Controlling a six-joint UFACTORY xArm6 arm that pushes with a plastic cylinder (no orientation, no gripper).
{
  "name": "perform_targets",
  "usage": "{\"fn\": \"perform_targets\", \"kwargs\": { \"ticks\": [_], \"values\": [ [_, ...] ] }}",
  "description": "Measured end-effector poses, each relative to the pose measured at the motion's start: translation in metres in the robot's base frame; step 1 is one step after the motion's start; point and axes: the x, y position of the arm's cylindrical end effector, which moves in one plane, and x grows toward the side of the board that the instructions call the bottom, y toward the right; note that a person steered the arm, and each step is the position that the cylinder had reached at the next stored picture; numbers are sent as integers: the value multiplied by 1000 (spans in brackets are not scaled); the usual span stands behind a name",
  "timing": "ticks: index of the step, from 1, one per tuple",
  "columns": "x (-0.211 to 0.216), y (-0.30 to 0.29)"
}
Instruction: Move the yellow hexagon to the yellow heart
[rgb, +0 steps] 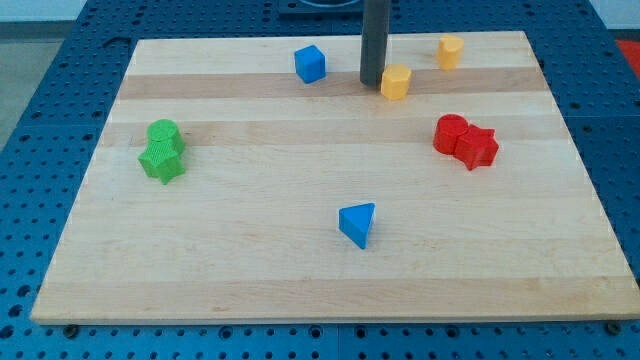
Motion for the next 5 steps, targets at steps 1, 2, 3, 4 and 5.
{"fn": "perform_targets", "kwargs": {
  "ticks": [1,2,3,4,5],
  "values": [
    [3,-3],
    [3,-3],
    [3,-4],
    [3,-4],
    [26,-15]
  ]
}}
